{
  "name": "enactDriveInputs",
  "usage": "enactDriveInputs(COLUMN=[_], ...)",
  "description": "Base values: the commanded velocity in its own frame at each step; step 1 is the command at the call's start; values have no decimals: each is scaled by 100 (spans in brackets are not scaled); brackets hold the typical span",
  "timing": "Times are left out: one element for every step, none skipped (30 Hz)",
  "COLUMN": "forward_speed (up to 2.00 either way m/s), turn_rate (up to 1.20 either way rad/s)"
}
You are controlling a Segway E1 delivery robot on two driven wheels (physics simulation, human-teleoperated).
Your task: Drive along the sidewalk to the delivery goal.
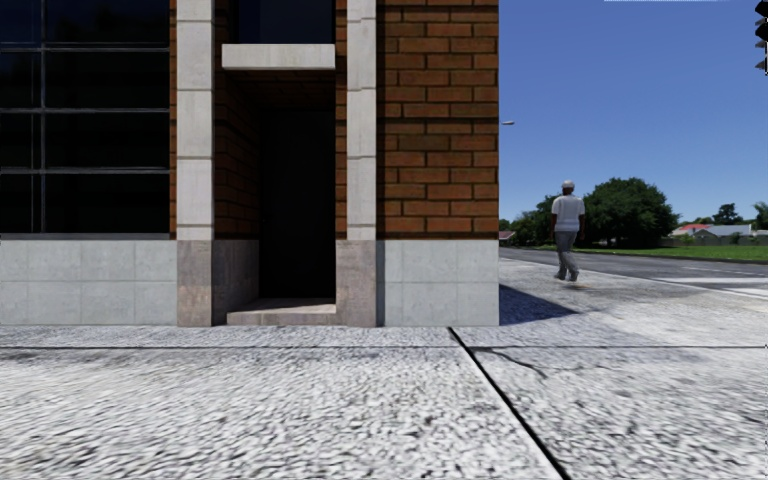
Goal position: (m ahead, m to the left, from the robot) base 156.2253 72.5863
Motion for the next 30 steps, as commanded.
enactDriveInputs(forward_speed=[171, 171, 171, 167, 161, 161, 158, 157, 156, 156, 156, 156, 156, 155, 155, 155, 155, 154, 154, 154, 154, 154, 154, 154, 154, 154, 154, 154, 154, 154], turn_rate=[0, 0, 0, 0, 0, 0, 0, 0, 0, 0, 0, 20, 42, 75, 75, 98, 110, 115, 116, 116, 116, 116, 117, 117, 117, 117, 117, 117, 118, 118])
